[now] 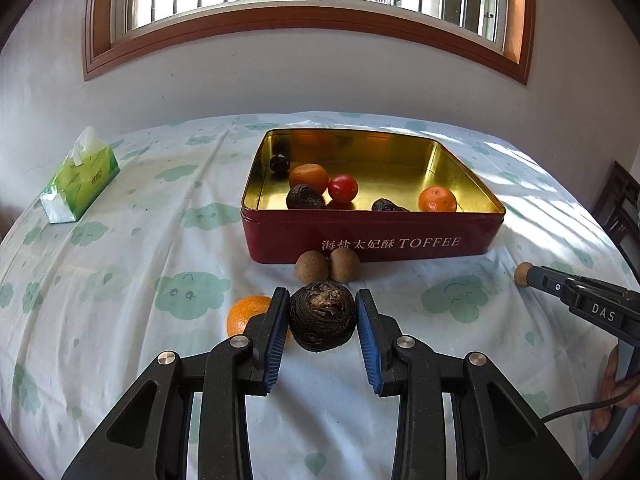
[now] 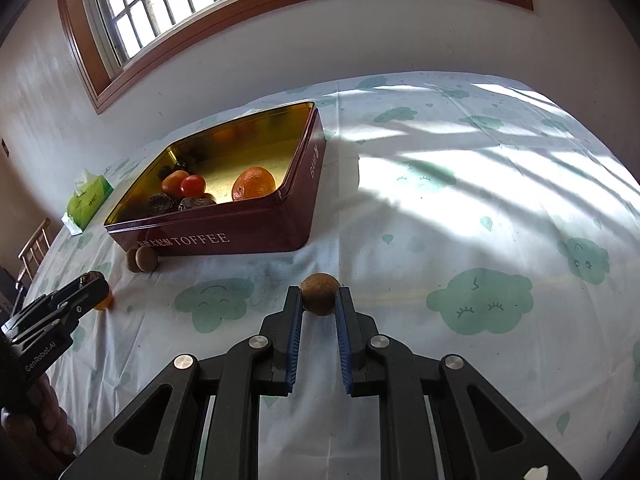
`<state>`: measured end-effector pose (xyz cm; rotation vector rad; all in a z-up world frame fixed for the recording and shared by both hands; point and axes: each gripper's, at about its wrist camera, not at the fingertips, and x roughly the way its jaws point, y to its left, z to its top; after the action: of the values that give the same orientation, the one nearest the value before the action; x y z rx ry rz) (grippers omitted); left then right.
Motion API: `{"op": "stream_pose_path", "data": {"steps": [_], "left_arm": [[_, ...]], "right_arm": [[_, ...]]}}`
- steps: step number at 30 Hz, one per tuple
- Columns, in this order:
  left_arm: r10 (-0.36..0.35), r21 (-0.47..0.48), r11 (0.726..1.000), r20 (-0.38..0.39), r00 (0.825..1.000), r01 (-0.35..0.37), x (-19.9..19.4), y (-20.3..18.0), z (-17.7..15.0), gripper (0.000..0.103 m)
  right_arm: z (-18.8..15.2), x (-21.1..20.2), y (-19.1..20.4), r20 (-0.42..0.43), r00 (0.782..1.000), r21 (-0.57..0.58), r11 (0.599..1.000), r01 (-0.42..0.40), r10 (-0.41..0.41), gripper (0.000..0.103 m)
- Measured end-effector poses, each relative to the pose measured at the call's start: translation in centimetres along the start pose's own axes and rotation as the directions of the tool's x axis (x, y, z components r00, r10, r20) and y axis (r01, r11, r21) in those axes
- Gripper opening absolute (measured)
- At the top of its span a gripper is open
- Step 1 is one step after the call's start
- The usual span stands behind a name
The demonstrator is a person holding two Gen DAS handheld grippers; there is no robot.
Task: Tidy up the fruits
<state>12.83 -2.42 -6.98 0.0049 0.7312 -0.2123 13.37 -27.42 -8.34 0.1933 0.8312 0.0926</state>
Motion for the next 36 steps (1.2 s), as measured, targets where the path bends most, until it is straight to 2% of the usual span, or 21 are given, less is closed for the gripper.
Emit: {"op": "stream_pose_path", "data": {"steps": [8,12,16,17,21,32,36], "left_arm": [[-0.048,-0.017,0.999,0.012,0.999,0.048,-0.1,0.0,-0.4,0.035],[-0.053,-0.019,0.998,0.009,0.999,0.053,0.0,0.0,-0.4,0.035],[-0.055,-0.016,0.998,0.007,0.998,0.055,0.0,-0.1,-0.4,0.035],[-0.055,-0.016,0.998,0.007,0.998,0.055,0.0,-0.2,-0.4,0.035],[-0.059,-0.022,0.998,0.008,0.998,0.059,0.0,-0.2,-0.4,0.035],[-0.066,-0.031,0.997,0.010,0.998,0.066,0.0,0.0,-0.4,0.035],[-0.064,-0.036,0.997,0.014,0.998,0.064,0.0,0.1,-0.4,0.035]], "right_arm": [[0.4,1.0,-0.3,-0.016,1.000,0.007,1.000,0.008,-0.008,0.023],[0.9,1.8,-0.3,-0.031,0.999,0.003,1.000,0.009,-0.009,0.036],[1.3,2.2,-0.3,-0.036,0.999,-0.003,1.000,0.011,-0.012,0.033],[1.3,2.3,-0.2,-0.041,0.999,-0.007,1.000,0.010,-0.010,0.023],[1.7,2.5,0.2,-0.046,0.999,-0.040,0.999,0.020,-0.022,0.023],[2.8,3.7,0.2,-0.048,0.999,-0.042,0.999,0.015,-0.017,0.023],[2.1,2.3,0.3,-0.027,1.000,-0.040,0.999,0.005,-0.006,0.022]]}}
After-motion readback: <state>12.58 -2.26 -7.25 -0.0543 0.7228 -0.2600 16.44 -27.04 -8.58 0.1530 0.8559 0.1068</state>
